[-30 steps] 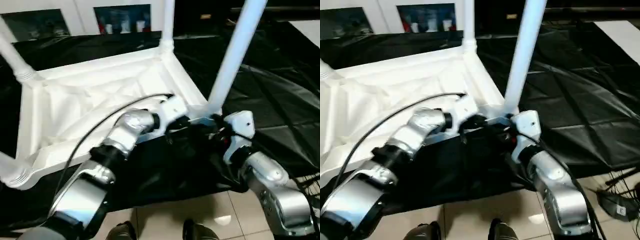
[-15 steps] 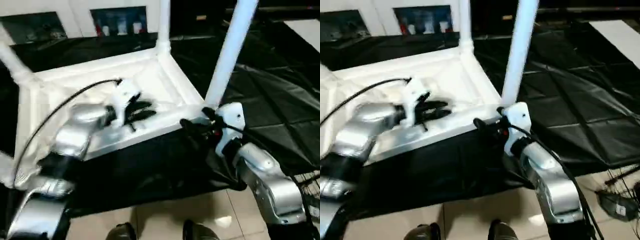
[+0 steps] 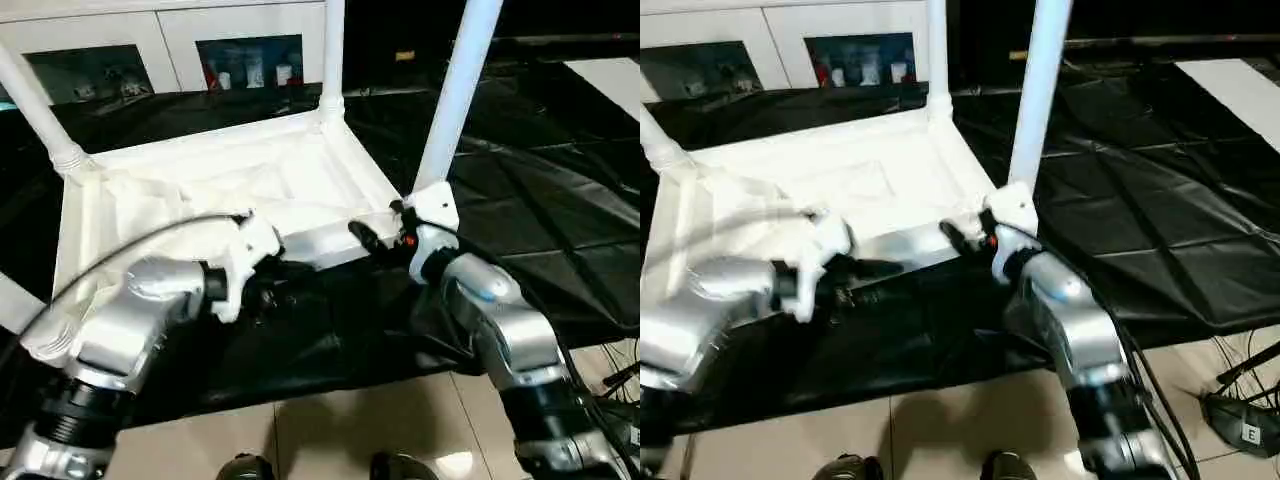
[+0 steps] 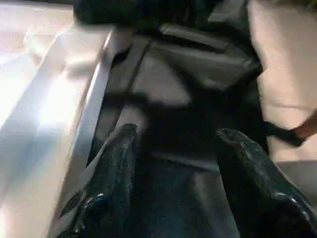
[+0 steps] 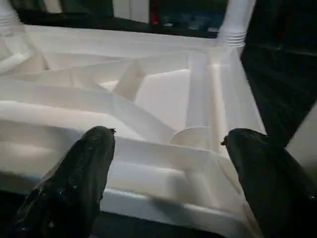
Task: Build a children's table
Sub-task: Rotate table base
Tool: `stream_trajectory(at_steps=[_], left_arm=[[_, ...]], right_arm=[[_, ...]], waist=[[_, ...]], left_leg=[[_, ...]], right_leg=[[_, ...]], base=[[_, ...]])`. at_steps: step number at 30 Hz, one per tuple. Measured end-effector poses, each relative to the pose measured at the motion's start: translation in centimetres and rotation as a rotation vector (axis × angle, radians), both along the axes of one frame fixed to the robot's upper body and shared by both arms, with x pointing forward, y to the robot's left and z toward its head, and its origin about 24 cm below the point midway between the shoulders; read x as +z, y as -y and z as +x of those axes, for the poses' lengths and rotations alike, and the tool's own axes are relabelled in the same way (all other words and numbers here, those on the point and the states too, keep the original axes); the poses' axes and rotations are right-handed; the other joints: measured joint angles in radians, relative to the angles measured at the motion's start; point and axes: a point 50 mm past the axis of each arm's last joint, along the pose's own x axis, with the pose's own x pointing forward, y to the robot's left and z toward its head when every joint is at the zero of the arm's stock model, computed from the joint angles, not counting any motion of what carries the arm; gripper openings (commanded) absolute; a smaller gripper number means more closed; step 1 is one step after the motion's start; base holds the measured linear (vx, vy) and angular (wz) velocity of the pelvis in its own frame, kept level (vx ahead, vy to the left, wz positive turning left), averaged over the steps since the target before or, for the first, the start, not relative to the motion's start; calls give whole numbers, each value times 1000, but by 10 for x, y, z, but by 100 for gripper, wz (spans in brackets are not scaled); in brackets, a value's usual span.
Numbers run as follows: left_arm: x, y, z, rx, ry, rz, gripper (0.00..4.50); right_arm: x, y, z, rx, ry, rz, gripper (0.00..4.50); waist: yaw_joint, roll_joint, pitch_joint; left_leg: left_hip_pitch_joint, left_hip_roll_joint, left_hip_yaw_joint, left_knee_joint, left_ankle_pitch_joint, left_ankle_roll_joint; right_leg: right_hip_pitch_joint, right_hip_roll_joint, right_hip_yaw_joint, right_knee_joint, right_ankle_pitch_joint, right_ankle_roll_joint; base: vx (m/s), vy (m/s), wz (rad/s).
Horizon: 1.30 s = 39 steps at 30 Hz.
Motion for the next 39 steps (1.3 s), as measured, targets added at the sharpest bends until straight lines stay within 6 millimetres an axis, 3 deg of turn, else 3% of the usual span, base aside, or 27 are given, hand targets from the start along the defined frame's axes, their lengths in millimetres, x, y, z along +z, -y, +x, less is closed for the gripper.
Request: stream_trajectory(at_steps=[3, 6, 12, 18, 22, 25, 33, 39], left_arm=[[-20, -3, -4, 80, -19, 58, 311], [-33, -7, -4, 185, 8, 95, 337], [-54, -9, -6, 351, 55, 101, 389], [-58, -13, -6, 405, 86, 111, 431], [-56, -19, -5, 415, 110, 123, 443], [-55, -22, -6, 417, 130, 116, 443], [-56, -24, -12, 382, 137, 71, 443], [-53, -46, -19, 382, 145, 37, 443]], right_arm=[[0, 3, 10, -29, -4, 11, 389], [0, 2, 19, -38, -6, 24, 389], [-1, 12, 32, -127, -22, 79, 389], [0, 28, 46, -242, -23, 114, 389], [1, 56, 53, -362, -16, 112, 389], [3, 79, 56, -437, -11, 101, 389], [7, 113, 57, -538, 11, 73, 389], [8, 134, 56, -586, 17, 38, 389]], waist=[[-5, 8, -6], [-5, 9, -9], [0, 2, -16], [11, -1, -18], [35, 0, -18], [40, 0, -18], [35, 1, -19], [34, 1, -19]], left_leg=[[0, 0, -1, 1, 0, 0], [0, 1, -1, 1, 0, -1], [-3, 1, -1, 4, 0, -1], [-9, 2, -1, 8, 1, 0], [-15, 3, 0, 11, 1, 1], [-19, 3, 2, 13, 3, 4], [-24, 5, 1, 16, 3, 4], [-29, 5, 1, 19, 4, 5]], right_leg=[[0, 0, 0, 1, 0, 1], [0, 1, -2, 2, 0, 1], [0, 1, -3, 3, 0, 1], [0, 1, -2, 3, 0, 1], [1, 0, -1, 4, 1, 0], [1, -1, 1, 7, 2, -3], [-1, -1, -1, 11, -1, 3], [-3, -1, -3, 11, -2, 4]], base=[[0, 0, 0], [0, 0, 0], [0, 0, 0], [0, 0, 0], [0, 0, 0], [0, 0, 0], [0, 0, 0], [0, 0, 0]])
